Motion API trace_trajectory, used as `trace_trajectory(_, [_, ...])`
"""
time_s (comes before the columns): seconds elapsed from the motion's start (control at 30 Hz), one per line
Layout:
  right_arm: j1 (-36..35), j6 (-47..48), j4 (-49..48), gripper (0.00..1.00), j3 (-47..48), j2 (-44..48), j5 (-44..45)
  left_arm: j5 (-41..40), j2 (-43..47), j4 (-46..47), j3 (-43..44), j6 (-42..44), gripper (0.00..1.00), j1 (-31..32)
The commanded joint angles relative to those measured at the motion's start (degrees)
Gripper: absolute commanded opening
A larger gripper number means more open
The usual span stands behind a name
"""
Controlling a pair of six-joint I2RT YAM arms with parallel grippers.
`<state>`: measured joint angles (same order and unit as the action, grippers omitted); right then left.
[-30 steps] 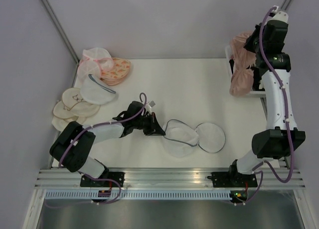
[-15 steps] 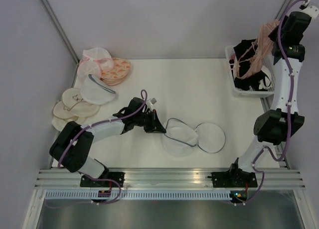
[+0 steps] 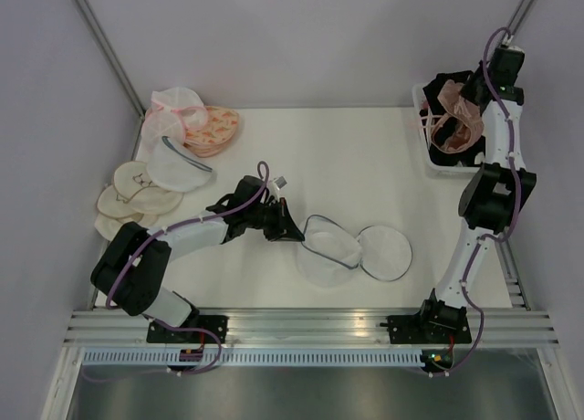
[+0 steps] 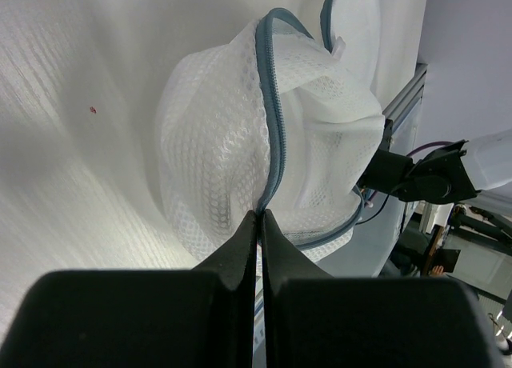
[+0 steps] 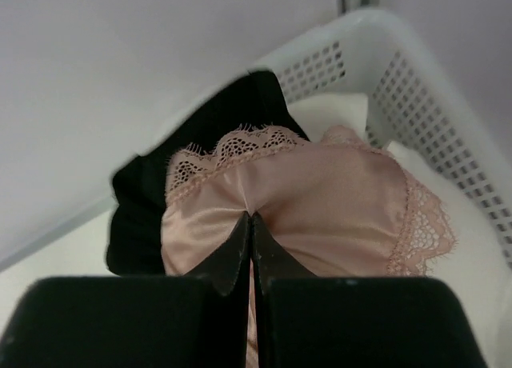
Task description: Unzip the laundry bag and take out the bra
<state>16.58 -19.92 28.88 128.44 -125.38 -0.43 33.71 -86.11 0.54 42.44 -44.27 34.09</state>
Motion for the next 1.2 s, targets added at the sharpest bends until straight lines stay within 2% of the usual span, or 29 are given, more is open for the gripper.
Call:
trace_trajectory(0.0, [-1.2, 0.2, 3.5, 0.0, 1.6, -3.5, -5.4, 0.5, -0.2, 0.7, 1.8, 1.0, 0.02, -0.3])
trace_trajectory(0.13, [-3.6, 1.0, 7.9, 0.0, 2.0, -6.5, -3.5, 0.4, -0.1, 1.4, 1.2, 0.6, 0.02, -0.3])
trace_trajectory(0.27, [-5.8, 1.2, 10.0, 0.0, -2.1, -7.5, 4.0, 0.7, 0.0, 2.7, 0.4, 0.3, 0.02, -0.4])
trace_trajectory(0.47, [-5.9, -3.4, 13.7, 0.0, -3.5, -12.0, 12.2, 1.2, 0.7, 3.9, -1.0, -0.2, 0.02, -0.8])
trace_trajectory(0.63, [-5.6, -4.1, 13.8, 0.0, -3.1, -10.5, 15.7, 1.6, 1.0, 3.9, -1.4, 0.0, 0.02, -1.2])
trace_trajectory(0.73, [-5.6, -2.9, 9.6, 0.2, -5.4, -4.7, 16.2, 1.6, 1.6, 3.9, -1.3, 0.0, 0.02, -1.4])
trace_trajectory(0.77, [-5.6, -2.2, 6.1, 0.38, -6.4, -0.8, 15.6, 1.6, 1.8, 3.9, -1.3, 0.0, 0.02, -1.5])
trace_trajectory(0.83, [-5.6, -1.4, 3.7, 0.53, -8.0, 2.8, 14.1, 1.6, 1.9, 3.9, -1.0, 0.0, 0.02, -1.6])
trace_trajectory(0.87, [-5.6, -0.3, 2.0, 0.66, -8.3, 5.9, 13.4, 1.6, 2.0, 3.9, -1.0, -0.1, 0.02, -1.7])
trace_trajectory(0.9, [-5.6, 0.2, 1.6, 0.72, -7.9, 7.3, 12.2, 1.6, 2.3, 3.9, -1.0, -0.1, 0.02, -1.7])
trace_trajectory(1.03, [-5.8, 1.6, 2.6, 0.89, -6.5, 13.7, 11.5, 1.4, 3.6, 4.2, -1.3, -0.6, 0.02, -1.8])
trace_trajectory(1.17, [-6.8, 2.6, 7.0, 0.92, -6.0, 17.5, 11.3, 0.2, 5.7, 4.3, -2.0, -0.7, 0.02, -2.0])
